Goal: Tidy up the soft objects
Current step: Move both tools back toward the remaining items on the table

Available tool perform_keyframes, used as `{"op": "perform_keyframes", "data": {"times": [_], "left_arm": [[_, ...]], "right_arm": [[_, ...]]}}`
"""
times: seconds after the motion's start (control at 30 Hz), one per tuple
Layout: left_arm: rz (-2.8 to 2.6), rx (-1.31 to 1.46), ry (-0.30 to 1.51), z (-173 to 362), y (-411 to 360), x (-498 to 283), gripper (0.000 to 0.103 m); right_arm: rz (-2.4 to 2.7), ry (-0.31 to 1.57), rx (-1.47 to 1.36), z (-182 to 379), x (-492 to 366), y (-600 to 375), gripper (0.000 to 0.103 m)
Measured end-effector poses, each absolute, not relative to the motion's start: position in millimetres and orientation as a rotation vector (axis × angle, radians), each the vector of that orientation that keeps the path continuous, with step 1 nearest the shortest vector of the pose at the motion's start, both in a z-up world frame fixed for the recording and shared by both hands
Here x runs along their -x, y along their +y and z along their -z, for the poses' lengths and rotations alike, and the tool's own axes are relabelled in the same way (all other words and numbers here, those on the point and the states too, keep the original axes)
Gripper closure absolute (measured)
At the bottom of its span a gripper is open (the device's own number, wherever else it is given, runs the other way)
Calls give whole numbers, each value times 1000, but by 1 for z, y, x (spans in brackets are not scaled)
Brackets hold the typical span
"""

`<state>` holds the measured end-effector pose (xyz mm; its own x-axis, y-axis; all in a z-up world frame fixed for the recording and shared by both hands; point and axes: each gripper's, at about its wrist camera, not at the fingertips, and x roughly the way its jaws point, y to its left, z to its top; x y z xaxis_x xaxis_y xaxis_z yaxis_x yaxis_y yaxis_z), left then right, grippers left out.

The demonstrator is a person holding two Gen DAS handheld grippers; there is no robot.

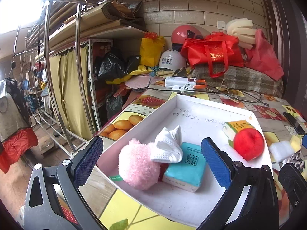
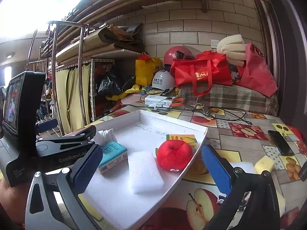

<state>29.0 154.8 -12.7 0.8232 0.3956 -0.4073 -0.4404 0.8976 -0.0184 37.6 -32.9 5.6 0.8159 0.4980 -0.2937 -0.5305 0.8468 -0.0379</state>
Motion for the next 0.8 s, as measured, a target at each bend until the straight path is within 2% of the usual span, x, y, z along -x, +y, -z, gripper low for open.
{"op": "perform_keyframes", "data": {"times": [0.2,0.53,0.8], "left_arm": [[-375,78,357,9,119,-5,0],[-212,46,402,8,73,-7,0],[-9,-5,471,10,29,-15,0]], "right_arm": [[-548,297,94,-6,-17,-69,0],[-398,317,-14,-8,-28,-147,0],[-220,363,-157,-4,-49,-244,0]]}}
